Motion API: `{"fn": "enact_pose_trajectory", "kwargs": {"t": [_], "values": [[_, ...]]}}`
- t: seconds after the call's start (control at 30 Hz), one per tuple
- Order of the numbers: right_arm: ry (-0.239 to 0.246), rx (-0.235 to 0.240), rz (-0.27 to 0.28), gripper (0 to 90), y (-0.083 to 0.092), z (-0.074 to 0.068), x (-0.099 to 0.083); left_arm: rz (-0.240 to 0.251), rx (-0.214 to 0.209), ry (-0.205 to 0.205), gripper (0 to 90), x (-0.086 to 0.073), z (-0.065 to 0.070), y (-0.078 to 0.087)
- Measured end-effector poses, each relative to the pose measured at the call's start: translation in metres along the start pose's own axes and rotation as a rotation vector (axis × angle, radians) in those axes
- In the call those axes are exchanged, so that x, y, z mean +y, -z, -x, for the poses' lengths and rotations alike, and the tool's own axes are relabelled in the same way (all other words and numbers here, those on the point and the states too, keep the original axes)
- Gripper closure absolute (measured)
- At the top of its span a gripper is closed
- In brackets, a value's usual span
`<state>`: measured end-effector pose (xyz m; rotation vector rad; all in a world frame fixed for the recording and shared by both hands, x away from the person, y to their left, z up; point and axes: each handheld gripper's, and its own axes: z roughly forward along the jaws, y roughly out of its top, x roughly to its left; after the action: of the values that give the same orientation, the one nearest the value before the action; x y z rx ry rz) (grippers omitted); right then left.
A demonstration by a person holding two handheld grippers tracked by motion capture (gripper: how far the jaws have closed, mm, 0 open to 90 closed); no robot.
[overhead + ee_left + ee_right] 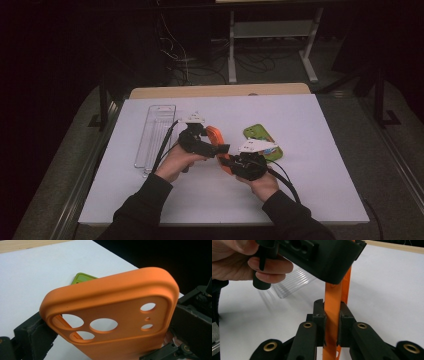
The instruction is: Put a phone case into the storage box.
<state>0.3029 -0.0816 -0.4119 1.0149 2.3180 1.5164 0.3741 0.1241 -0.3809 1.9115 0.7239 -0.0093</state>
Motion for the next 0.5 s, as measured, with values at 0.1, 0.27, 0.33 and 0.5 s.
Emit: {"fn": "enact_pose_trajectory", "kwargs": {"t": [0.1, 0.27, 0.33, 0.5], "values": [[-0.003, 0.001, -0.007, 78.6, -0.0005, -0.0002, -0.0004, 0.0, 0.002, 0.004, 0.0, -0.0003, -0.0001, -0.0005], [-0.006, 0.0, -0.016, 78.6, -0.0027, -0.0013, -0.0014, 0.003, 0.012, 0.029, 0.0, -0.0008, 0.0015, -0.0023], [-0.011, 0.0, -0.021, 78.6, -0.0033, -0.002, -0.0018, -0.001, 0.026, 0.027, 0.1, -0.0012, 0.0019, -0.003], [-0.001, -0.004, -0.025, 78.6, -0.0042, -0.0019, -0.0025, -0.002, 0.047, 0.008, 5.2, -0.0007, 0.002, -0.0018]]}}
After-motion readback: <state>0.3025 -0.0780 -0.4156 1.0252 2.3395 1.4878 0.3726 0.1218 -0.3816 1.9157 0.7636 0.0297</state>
